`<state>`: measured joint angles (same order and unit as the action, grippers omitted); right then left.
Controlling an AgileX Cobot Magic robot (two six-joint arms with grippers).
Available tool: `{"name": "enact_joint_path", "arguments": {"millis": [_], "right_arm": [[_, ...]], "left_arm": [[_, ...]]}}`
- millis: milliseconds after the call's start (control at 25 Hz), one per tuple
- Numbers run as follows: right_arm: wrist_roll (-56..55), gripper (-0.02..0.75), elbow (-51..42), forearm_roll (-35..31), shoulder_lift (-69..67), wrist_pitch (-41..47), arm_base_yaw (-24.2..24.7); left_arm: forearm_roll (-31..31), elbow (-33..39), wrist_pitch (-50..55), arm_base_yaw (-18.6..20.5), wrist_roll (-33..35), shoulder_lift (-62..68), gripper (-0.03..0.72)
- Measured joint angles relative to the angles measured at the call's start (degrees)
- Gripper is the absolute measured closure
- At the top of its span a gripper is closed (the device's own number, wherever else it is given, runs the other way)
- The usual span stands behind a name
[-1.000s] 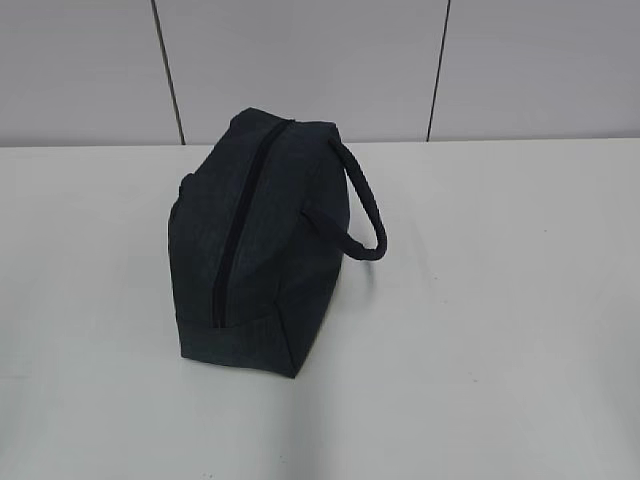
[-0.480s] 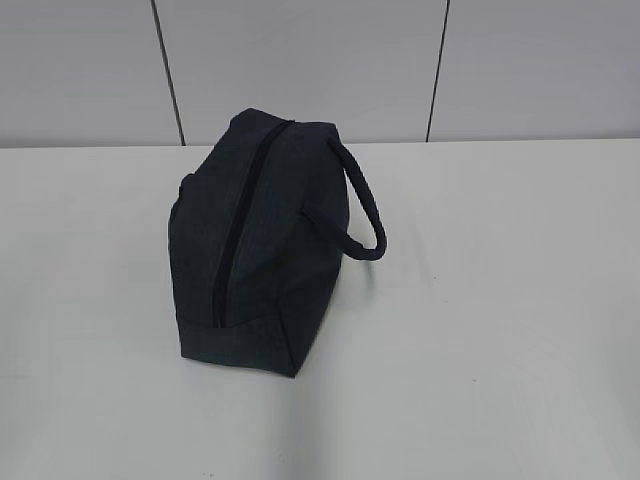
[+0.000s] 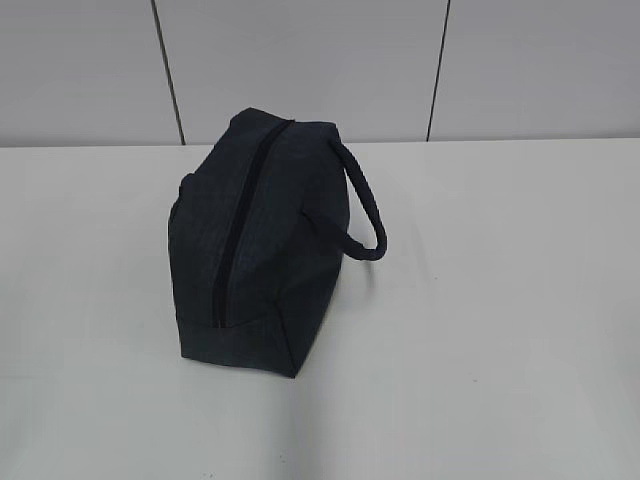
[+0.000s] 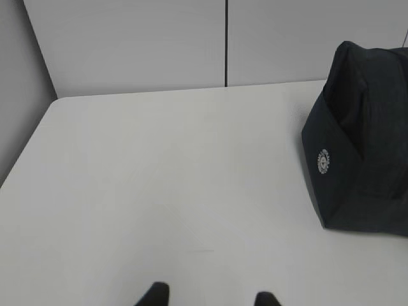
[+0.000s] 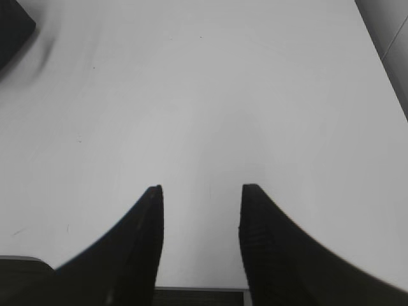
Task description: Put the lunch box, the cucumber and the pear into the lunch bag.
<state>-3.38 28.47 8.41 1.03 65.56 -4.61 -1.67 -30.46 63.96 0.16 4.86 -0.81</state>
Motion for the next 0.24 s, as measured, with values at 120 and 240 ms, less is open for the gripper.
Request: {"name": "enact_joint_path", "arguments": {"millis": [120,240], "right_arm": [[0.0,0.42,0.0,-0.01,0.0,0.0,0.0],[0.0,0.42,0.0,-0.01,0.0,0.0,0.0]], "left_arm": [[0.0,0.0,0.0,0.0,0.0,0.0,0.438],[0.0,0.0,0.0,0.0,0.0,0.0,0.44]]}}
